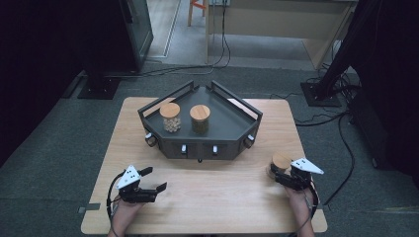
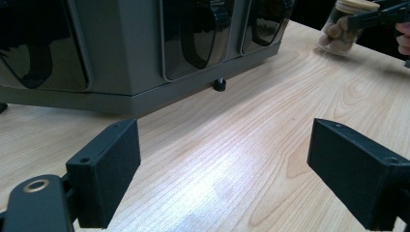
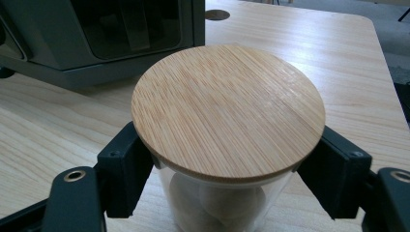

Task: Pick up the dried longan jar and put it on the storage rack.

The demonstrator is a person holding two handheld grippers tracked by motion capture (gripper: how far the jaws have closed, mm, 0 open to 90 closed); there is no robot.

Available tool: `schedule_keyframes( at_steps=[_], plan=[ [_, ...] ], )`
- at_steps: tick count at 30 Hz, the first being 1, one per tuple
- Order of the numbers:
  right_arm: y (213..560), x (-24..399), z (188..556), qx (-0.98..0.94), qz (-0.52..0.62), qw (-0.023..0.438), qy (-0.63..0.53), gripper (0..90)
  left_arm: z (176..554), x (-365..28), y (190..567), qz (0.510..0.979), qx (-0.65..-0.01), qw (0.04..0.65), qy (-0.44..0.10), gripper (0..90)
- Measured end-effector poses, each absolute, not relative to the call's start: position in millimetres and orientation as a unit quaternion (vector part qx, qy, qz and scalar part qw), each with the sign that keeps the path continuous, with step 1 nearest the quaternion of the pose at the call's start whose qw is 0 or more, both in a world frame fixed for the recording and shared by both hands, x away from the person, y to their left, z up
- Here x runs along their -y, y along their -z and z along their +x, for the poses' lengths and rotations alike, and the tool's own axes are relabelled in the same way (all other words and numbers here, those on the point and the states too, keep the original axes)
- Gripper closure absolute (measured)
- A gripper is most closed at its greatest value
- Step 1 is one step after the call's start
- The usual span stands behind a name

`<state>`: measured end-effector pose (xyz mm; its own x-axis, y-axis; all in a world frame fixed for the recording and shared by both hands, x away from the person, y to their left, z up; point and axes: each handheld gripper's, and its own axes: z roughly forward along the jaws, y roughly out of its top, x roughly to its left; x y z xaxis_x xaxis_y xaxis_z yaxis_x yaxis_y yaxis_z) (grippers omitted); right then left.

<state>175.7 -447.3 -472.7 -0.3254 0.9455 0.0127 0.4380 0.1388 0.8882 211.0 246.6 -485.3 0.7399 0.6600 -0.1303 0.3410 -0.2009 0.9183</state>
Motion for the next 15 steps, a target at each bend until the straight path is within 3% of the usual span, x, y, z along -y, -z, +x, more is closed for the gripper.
schedule_keyframes(
  at_steps=[15],
  plan=[
    [460,446,175,-0.694,0.491,0.297,-0.435,25.7,211,-247,486,0.760,-0.330,0.540,-0.148,11.6]
  ],
)
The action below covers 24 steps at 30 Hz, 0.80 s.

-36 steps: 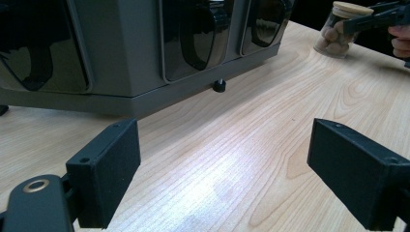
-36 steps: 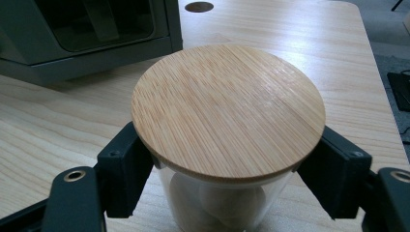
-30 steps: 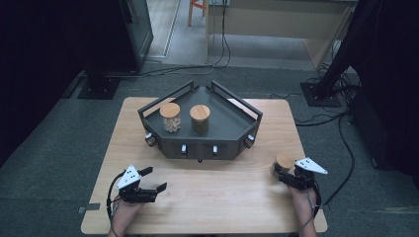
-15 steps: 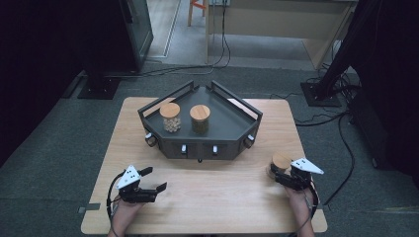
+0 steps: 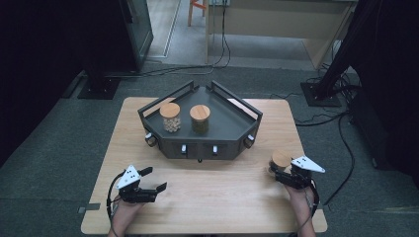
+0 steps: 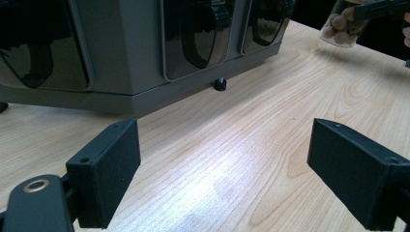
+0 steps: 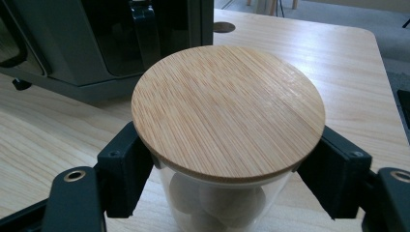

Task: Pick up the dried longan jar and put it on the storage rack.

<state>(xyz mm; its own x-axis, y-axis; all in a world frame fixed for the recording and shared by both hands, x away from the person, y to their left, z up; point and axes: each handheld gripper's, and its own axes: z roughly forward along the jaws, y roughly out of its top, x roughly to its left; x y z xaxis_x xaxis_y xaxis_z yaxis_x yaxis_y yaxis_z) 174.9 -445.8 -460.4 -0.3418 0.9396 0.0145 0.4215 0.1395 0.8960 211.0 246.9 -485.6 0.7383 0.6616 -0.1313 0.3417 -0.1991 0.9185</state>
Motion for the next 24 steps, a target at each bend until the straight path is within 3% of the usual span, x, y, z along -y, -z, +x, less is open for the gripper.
schedule_keyframes(
  at_steps=[24],
  plan=[
    [424,431,183,-0.711,0.456,0.287,-0.451,25.8,210,-248,485,0.759,-0.331,0.541,-0.149,11.6]
  ],
)
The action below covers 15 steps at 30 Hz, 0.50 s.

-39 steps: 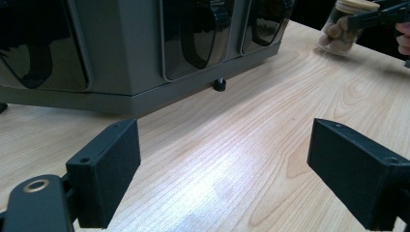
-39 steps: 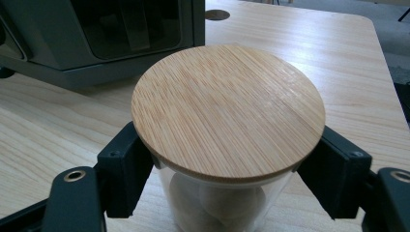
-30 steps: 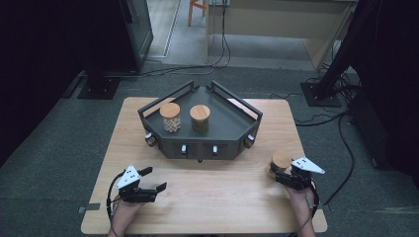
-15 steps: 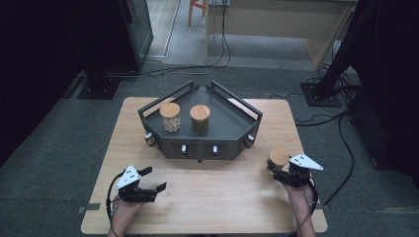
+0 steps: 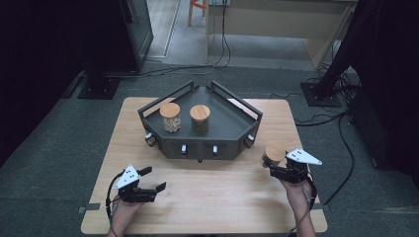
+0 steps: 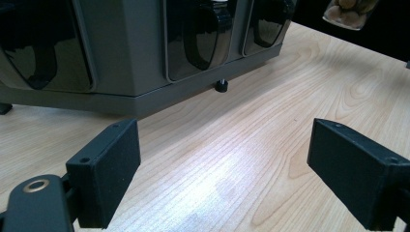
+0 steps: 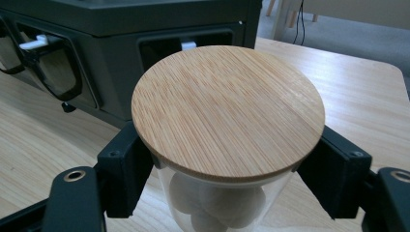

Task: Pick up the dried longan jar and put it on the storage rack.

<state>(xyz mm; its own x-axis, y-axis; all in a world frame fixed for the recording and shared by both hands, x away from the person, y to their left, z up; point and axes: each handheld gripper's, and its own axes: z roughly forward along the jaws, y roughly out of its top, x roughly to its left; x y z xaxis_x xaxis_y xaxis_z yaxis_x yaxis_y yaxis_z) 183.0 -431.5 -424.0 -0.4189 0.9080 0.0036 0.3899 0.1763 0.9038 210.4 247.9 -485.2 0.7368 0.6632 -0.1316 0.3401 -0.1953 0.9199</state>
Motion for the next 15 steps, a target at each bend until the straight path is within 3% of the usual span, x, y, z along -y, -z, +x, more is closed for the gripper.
schedule_keyframes(
  at_steps=[15],
  plan=[
    [399,423,184,-0.720,0.437,0.284,-0.459,25.8,210,-249,485,0.758,-0.331,0.542,-0.151,11.6]
  ],
)
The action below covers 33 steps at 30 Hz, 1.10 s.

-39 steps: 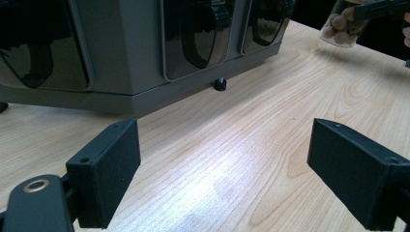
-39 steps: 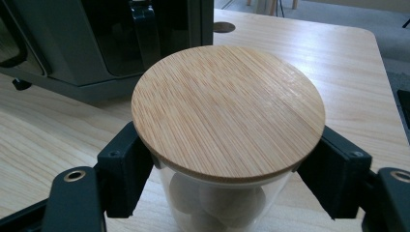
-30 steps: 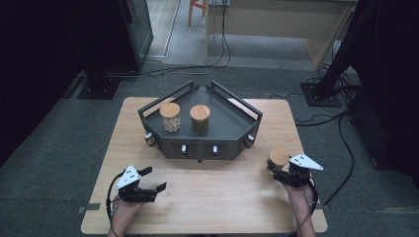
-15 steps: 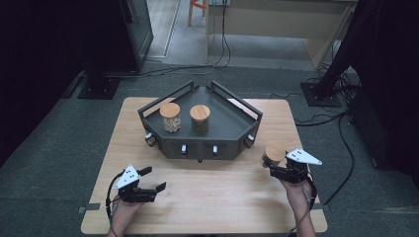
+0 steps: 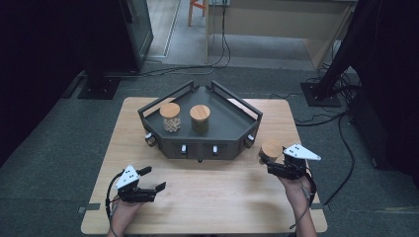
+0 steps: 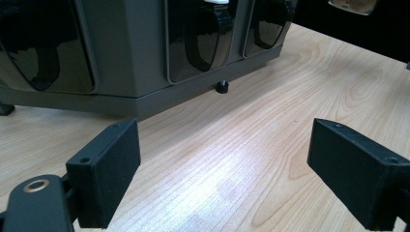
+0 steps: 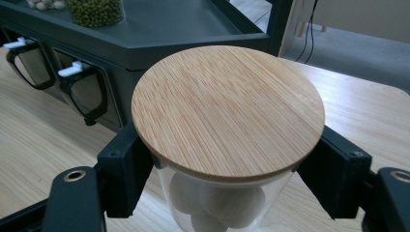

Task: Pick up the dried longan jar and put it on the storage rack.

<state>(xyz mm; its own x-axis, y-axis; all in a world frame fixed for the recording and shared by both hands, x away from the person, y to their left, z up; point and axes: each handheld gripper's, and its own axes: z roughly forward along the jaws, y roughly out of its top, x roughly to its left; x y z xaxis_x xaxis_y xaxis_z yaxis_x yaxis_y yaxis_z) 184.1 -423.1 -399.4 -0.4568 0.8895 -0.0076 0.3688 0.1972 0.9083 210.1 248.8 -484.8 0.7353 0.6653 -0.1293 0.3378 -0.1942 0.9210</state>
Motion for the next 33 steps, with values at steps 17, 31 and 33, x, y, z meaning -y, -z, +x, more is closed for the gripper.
schedule_keyframes(
  at_steps=[17,31,33],
  plan=[
    [369,412,194,-0.725,0.415,0.288,-0.468,25.8,210,-250,485,0.756,-0.332,0.544,-0.151,11.6],
    [353,404,204,-0.735,0.393,0.286,-0.473,25.8,210,-250,485,0.755,-0.332,0.544,-0.151,11.6],
    [351,403,207,-0.736,0.390,0.287,-0.473,25.8,210,-250,485,0.755,-0.333,0.544,-0.151,11.6]
  ],
)
